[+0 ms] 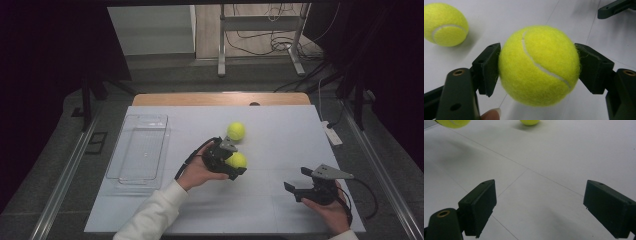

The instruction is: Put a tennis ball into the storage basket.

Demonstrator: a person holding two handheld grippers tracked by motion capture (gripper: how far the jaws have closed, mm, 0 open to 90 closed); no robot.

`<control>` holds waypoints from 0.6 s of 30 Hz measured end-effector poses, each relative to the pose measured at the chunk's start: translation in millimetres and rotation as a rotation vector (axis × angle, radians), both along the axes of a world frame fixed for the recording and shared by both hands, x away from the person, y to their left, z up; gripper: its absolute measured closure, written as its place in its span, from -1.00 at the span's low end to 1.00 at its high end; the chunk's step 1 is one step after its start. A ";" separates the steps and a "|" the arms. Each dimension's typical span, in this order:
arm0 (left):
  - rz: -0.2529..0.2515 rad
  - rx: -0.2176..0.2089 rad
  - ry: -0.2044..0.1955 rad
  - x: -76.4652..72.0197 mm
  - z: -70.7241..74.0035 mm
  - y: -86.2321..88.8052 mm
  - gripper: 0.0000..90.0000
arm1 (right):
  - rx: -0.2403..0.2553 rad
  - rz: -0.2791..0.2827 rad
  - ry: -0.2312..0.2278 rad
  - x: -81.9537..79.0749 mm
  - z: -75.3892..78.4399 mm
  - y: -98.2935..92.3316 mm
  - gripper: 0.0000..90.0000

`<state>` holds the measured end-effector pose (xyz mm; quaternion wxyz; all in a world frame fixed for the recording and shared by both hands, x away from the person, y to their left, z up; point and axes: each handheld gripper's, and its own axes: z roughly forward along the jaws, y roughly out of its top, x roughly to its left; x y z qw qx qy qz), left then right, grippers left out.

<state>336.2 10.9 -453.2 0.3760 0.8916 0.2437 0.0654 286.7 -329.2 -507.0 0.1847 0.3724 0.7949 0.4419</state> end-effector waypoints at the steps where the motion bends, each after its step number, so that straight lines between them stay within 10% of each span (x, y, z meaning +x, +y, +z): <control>1: 0.001 -0.005 -0.006 0.0 0.7 0.6 -0.40 | 0.000 0.000 -0.001 0.0 0.0 0.0 -0.74; 18: 0.028 -0.056 -0.041 -2.1 12.8 10.5 -0.40 | 0.001 -0.002 0.001 -0.3 0.4 0.1 -0.74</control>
